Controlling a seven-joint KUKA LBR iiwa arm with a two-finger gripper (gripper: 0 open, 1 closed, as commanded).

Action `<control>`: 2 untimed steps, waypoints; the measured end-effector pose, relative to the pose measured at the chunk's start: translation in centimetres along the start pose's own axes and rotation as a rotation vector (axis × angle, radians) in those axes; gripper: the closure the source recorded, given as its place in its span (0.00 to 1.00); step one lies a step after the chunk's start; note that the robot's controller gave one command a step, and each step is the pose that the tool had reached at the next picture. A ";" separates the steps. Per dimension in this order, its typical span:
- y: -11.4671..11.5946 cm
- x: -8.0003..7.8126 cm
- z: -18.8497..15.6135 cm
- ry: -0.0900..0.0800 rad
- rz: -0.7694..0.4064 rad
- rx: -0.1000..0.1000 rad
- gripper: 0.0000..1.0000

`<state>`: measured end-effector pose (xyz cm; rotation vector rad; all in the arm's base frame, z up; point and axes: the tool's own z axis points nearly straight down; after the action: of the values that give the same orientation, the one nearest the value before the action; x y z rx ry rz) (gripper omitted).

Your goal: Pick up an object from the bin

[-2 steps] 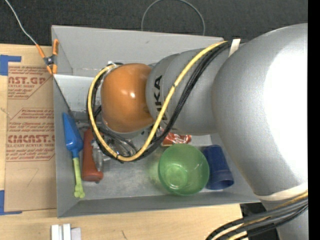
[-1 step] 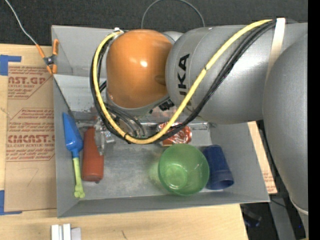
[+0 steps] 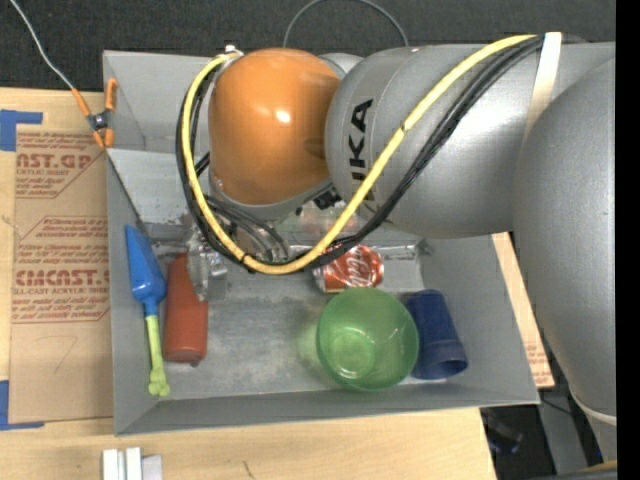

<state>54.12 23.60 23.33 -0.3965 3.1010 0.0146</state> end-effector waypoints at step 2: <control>-1.2 -2.9 13.9 -0.004 -0.489 0.000 0.00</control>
Offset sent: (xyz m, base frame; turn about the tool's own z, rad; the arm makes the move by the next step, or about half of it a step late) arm 0.0321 -0.0031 -0.1385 -0.4899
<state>57.41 23.34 9.52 -1.1330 2.9078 0.0089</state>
